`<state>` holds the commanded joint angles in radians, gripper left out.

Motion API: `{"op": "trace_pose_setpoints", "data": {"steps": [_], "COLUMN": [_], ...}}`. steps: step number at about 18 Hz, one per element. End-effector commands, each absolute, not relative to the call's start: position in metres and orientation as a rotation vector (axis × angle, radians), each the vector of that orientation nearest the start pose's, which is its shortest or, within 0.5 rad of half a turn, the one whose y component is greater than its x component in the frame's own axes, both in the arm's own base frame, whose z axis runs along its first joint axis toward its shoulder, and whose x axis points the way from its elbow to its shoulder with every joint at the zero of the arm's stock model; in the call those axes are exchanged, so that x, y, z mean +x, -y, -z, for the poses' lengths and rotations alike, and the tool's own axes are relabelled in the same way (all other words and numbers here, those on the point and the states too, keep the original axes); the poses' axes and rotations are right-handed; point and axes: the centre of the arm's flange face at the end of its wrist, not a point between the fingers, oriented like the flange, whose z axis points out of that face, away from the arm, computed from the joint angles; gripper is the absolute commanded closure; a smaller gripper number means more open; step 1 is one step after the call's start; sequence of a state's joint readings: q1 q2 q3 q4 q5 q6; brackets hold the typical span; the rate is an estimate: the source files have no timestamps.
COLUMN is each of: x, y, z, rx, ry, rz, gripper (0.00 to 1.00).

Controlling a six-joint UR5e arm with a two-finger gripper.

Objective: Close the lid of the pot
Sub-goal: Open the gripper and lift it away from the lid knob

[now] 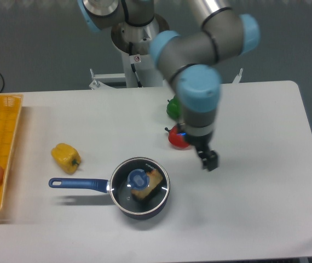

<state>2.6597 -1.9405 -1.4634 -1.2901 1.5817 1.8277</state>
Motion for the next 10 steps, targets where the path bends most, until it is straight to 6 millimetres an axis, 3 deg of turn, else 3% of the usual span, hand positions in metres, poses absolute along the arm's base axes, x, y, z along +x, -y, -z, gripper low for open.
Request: {"op": "trace_pose_setpoints", "data": {"steps": [2, 10], "x": [-0.512, -0.521], "y": [-0.397, -0.383], "z": [-0.357, -0.336], "rx": [-2.882, -2.894], "ry": [-1.199, -1.183], "rz": [-0.015, 0.027], "gripper": [0.00, 0.00]}}
